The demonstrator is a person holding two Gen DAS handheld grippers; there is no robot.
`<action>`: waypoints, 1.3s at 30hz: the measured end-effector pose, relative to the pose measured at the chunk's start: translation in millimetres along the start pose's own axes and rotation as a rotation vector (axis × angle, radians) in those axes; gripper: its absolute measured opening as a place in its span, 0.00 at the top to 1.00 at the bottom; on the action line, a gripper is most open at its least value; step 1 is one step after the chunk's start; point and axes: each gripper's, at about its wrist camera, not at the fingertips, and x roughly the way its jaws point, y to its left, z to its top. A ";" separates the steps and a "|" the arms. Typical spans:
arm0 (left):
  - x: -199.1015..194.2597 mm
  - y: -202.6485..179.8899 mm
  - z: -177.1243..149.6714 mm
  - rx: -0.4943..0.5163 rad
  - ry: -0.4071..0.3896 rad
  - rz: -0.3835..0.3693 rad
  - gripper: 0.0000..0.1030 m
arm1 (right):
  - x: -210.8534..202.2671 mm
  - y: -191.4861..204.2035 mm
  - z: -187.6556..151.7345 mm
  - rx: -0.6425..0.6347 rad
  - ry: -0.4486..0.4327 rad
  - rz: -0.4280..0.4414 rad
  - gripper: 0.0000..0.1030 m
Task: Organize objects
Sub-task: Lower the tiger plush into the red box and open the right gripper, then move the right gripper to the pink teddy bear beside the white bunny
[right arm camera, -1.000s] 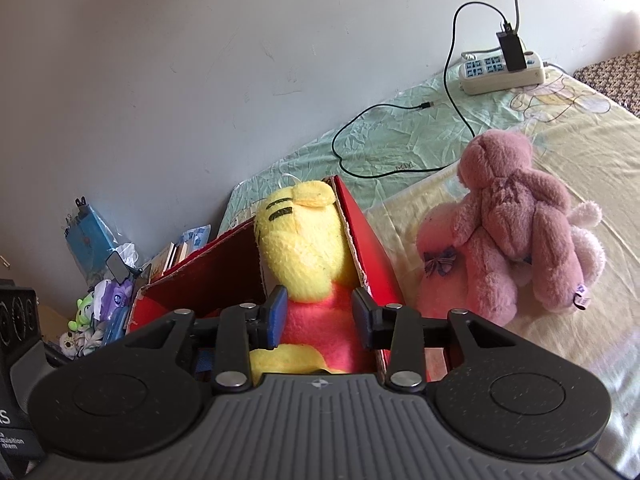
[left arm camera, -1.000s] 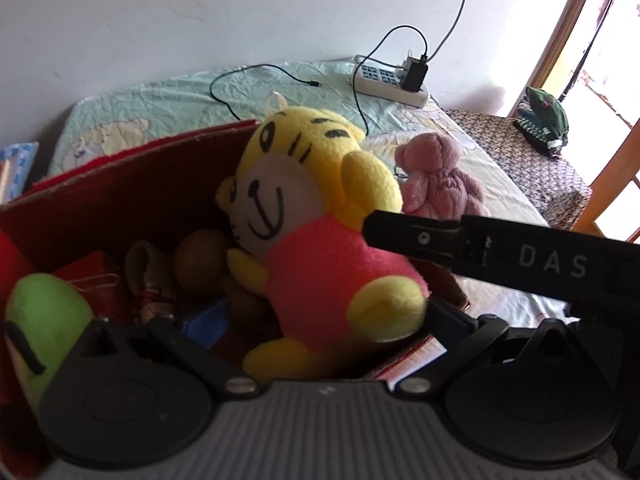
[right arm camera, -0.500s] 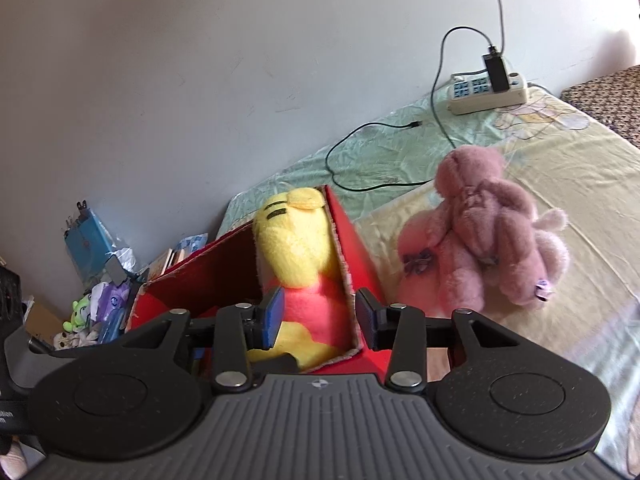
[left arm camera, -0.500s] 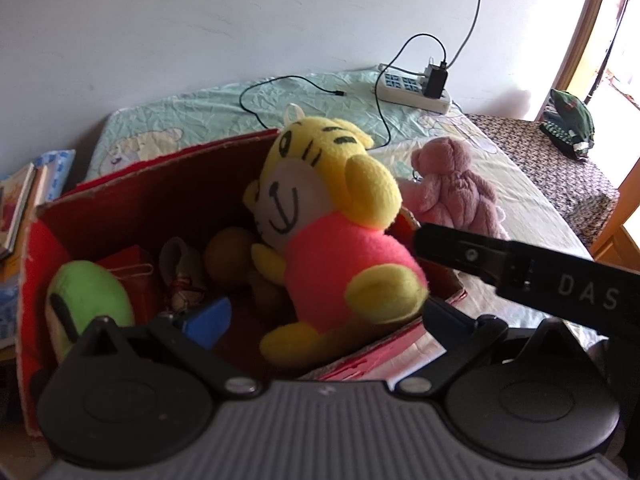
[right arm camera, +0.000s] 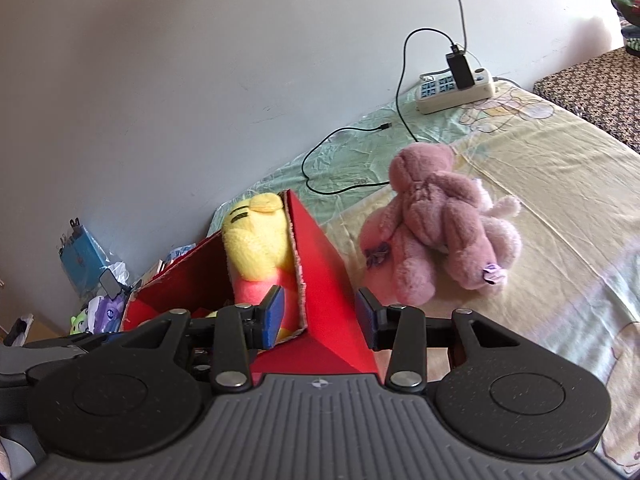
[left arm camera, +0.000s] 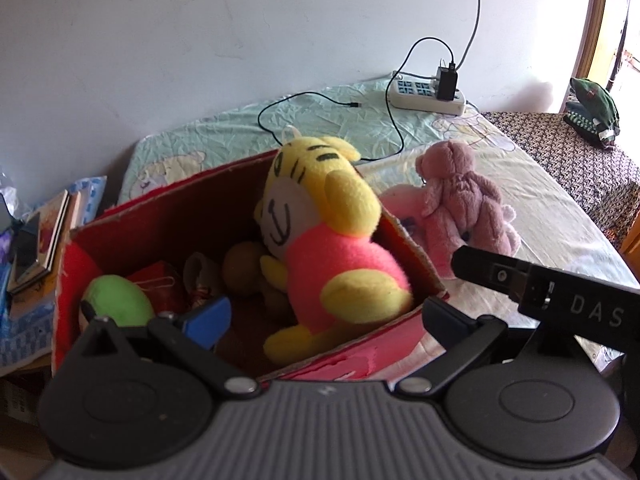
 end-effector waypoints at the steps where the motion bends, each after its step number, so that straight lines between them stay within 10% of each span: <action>1: -0.1 -2.3 0.4 0.002 0.002 0.003 0.01 | -1.2 -1.8 0.3 0.003 -0.001 -0.001 0.59; 39: 51.0 -145.2 44.3 0.079 0.063 0.035 0.01 | -2.9 -143.5 70.5 0.129 0.102 0.060 0.51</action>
